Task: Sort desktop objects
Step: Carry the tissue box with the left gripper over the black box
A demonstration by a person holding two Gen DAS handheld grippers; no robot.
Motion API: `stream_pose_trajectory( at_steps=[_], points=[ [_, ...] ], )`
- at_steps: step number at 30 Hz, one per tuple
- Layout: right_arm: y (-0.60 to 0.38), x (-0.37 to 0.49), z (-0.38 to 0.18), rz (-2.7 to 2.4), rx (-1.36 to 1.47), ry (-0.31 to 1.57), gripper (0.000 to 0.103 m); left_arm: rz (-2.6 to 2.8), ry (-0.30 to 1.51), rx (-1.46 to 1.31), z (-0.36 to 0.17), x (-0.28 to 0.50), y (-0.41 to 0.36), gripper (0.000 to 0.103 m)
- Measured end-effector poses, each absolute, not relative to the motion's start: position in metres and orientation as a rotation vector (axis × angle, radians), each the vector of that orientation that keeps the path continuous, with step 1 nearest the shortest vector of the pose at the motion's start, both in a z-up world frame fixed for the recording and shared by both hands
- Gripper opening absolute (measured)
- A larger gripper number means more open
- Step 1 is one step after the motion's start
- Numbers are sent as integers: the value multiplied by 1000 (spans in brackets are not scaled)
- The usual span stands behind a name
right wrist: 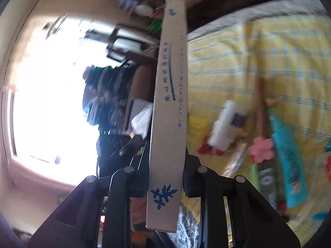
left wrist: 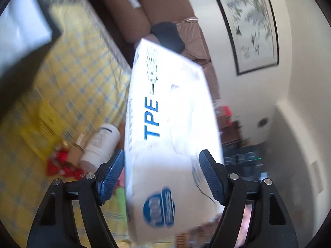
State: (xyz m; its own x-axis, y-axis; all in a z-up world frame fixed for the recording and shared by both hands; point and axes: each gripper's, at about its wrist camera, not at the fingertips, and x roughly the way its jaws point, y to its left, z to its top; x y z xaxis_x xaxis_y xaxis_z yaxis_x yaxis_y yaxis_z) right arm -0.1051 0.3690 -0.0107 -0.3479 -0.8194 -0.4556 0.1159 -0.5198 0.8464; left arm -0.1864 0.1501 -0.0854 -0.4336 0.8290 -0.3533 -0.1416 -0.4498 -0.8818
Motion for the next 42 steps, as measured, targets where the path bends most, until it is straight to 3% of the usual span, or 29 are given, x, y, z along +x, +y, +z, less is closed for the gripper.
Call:
stream_pose_trajectory(
  at_steps=[4, 7, 12, 18, 33, 37, 42],
  points=[
    [343, -117, 10, -1965, 1233, -863, 23, 2132, -926, -1022, -35, -169, 130, 74],
    [323, -110, 42, -1973, 1158, -832, 23, 2212, -905, -921, 2, -155, 97, 64],
    [254, -98, 82, -1939, 1026, -723, 24, 2496, -719, -786, 76, -100, 42, 64],
    [173, -64, 119, -1856, 857, -714, 25, 2704, -606, -643, 124, -36, -24, 64],
    [74, -80, 151, -1951, 733, -748, 29, 2872, -454, -589, 184, -7, -86, 65],
    [72, -50, 149, -1961, 713, -843, 32, 2935, -402, -611, 180, 3, -95, 65],
    [49, -42, 143, -2039, 751, -738, 33, 2907, -497, -666, 164, 14, -117, 65]
  ],
)
